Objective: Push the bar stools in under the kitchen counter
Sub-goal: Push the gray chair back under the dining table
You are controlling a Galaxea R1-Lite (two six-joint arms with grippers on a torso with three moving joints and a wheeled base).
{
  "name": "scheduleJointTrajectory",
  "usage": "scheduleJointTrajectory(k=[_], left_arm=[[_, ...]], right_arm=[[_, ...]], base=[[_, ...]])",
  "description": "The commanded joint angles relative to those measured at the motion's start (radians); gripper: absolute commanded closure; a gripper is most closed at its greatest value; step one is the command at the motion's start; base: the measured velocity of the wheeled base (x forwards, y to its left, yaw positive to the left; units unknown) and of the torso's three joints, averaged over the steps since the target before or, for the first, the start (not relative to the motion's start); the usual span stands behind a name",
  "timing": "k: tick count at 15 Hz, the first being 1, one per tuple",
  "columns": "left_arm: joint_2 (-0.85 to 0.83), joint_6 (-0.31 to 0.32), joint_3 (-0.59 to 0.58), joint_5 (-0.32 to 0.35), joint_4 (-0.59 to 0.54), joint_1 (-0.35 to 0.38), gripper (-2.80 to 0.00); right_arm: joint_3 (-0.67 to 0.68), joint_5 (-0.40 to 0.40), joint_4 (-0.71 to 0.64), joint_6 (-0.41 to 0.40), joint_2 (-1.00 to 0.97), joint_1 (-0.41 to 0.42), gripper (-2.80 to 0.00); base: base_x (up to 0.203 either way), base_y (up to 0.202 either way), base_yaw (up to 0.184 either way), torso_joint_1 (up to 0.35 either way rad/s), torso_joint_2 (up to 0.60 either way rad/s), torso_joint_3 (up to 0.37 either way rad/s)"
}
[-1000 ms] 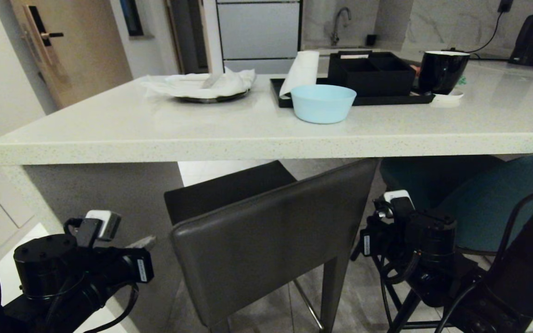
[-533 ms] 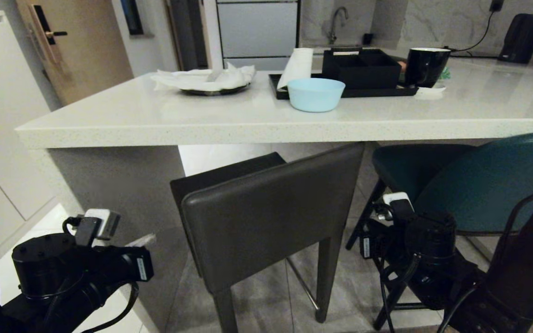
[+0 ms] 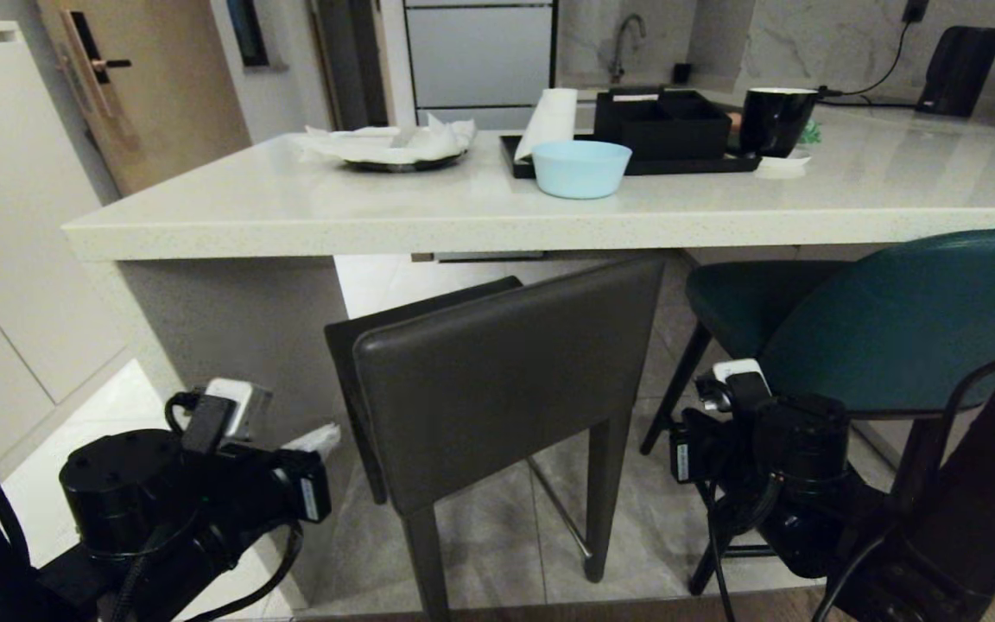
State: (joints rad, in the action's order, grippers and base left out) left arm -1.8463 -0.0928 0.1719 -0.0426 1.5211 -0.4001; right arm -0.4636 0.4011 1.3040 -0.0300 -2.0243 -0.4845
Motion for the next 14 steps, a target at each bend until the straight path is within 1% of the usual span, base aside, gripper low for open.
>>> scheduleJointTrajectory(k=[1, 3, 4, 5, 7, 9, 12, 13, 14], left_arm=[[0.003, -0.002, 0.048, -0.058, 0.009, -0.114, 0.0], [-0.042, -0.002, 0.147, -0.204, 0.009, -0.249, 0.0], [-0.083, -0.002, 0.186, -0.242, 0.009, -0.28, 0.0], [-0.107, -0.002, 0.218, -0.26, 0.009, -0.288, 0.0], [-0.117, -0.002, 0.236, -0.272, 0.009, -0.278, 0.0], [-0.109, -0.003, 0.218, -0.272, 0.009, -0.257, 0.0], [-0.049, -0.006, 0.107, -0.266, 0.009, -0.237, 0.0], [-0.014, -0.014, 0.054, -0.265, 0.009, -0.246, 0.0], [0.025, -0.029, 0.015, -0.265, 0.009, -0.278, 0.0]], right_arm=[[0.0, 0.002, 0.008, 0.001, -0.002, 0.001, 0.0], [0.002, 0.003, 0.008, 0.016, -0.005, 0.003, 0.0], [0.004, 0.004, 0.008, 0.018, -0.005, 0.004, 0.0], [0.006, 0.004, 0.008, 0.018, -0.005, 0.004, 0.0], [0.005, 0.002, 0.008, 0.018, -0.005, 0.006, 0.0], [0.002, 0.002, 0.008, 0.018, -0.008, 0.004, 0.0], [0.002, 0.002, 0.008, 0.019, -0.016, 0.006, 0.0], [0.0, 0.002, 0.008, 0.019, -0.019, 0.004, 0.0], [-0.003, 0.002, 0.009, 0.019, -0.026, 0.004, 0.0]], base=[[0.0, 0.0, 0.0, 0.0, 0.0, 0.0], [0.0, 0.0, 0.0, 0.0, 0.0, 0.0], [0.0, 0.0, 0.0, 0.0, 0.0, 0.0], [0.0, 0.0, 0.0, 0.0, 0.0, 0.0], [0.0, 0.0, 0.0, 0.0, 0.0, 0.0], [0.0, 0.0, 0.0, 0.0, 0.0, 0.0], [0.0, 0.0, 0.0, 0.0, 0.0, 0.0], [0.0, 0.0, 0.0, 0.0, 0.0, 0.0], [0.0, 0.0, 0.0, 0.0, 0.0, 0.0]])
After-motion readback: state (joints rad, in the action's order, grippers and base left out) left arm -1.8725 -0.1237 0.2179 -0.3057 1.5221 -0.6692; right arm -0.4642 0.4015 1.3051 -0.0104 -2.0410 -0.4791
